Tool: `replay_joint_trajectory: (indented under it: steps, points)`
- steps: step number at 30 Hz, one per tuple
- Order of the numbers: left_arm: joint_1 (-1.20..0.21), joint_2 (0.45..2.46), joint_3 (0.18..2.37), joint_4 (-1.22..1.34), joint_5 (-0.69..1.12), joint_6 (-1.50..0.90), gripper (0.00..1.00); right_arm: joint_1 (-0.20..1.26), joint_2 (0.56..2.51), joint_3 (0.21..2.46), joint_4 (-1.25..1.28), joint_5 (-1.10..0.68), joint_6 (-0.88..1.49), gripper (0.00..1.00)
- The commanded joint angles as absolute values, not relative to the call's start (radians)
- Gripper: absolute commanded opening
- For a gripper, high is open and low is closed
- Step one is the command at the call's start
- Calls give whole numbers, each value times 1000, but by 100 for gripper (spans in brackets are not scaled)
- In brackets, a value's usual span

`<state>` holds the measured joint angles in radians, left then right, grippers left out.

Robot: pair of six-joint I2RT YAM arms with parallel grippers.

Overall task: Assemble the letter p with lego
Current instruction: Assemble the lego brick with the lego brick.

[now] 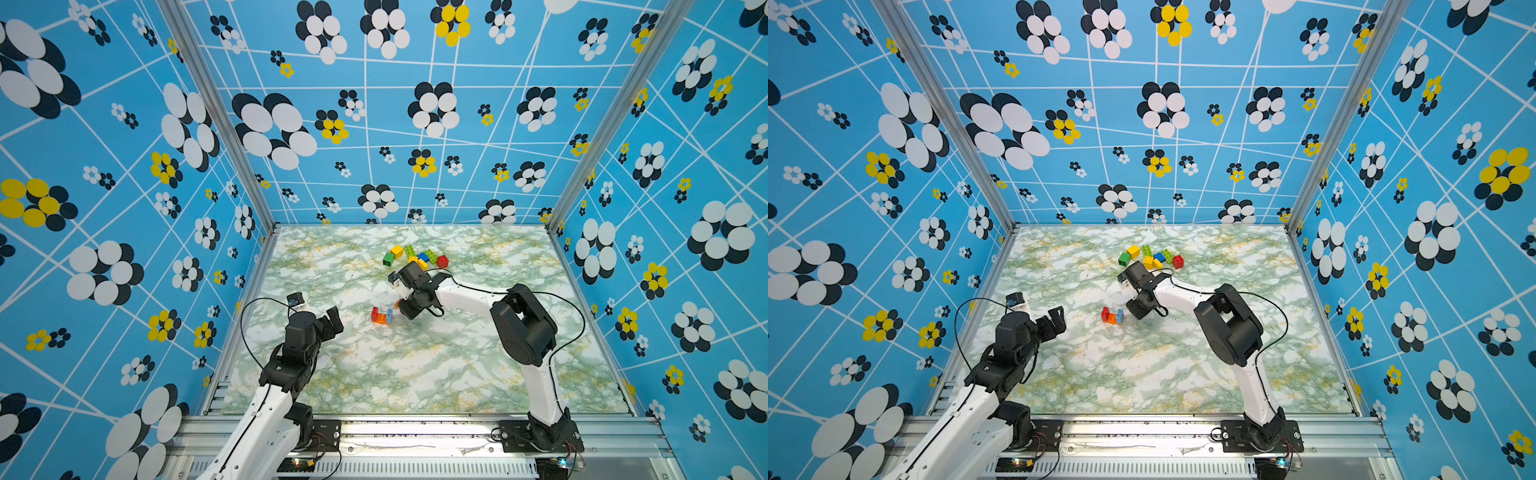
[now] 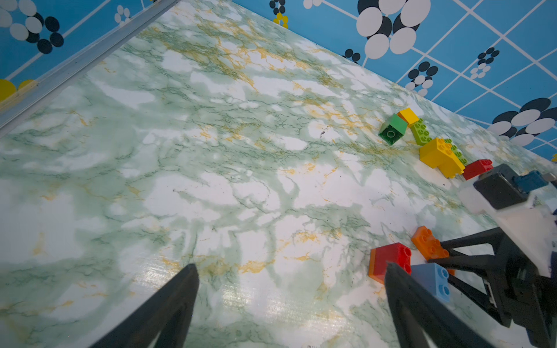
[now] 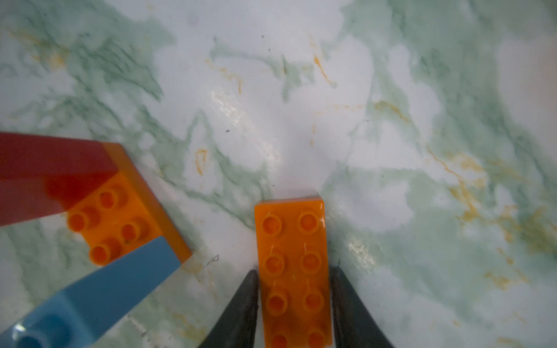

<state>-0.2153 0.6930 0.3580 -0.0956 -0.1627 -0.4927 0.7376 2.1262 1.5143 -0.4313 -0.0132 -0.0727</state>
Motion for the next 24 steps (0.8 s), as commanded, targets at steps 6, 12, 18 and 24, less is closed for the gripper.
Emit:
replay_joint_trajectory:
  steps: [6, 12, 18, 24]
  points:
    - [-206, 732, 348, -18, -52, -468, 99, 747, 2102, 1505, -488, -50, -112, 21]
    - [-205, 780, 365, -11, -17, -470, 99, 747, 1988, 1470, -478, -82, -163, 16]
    - [-202, 906, 403, 17, 89, -466, 99, 748, 1881, 1436, -488, -141, -245, 16]
    - [-189, 1028, 435, 37, 176, -483, 99, 768, 1858, 1482, -578, -283, -363, 16]
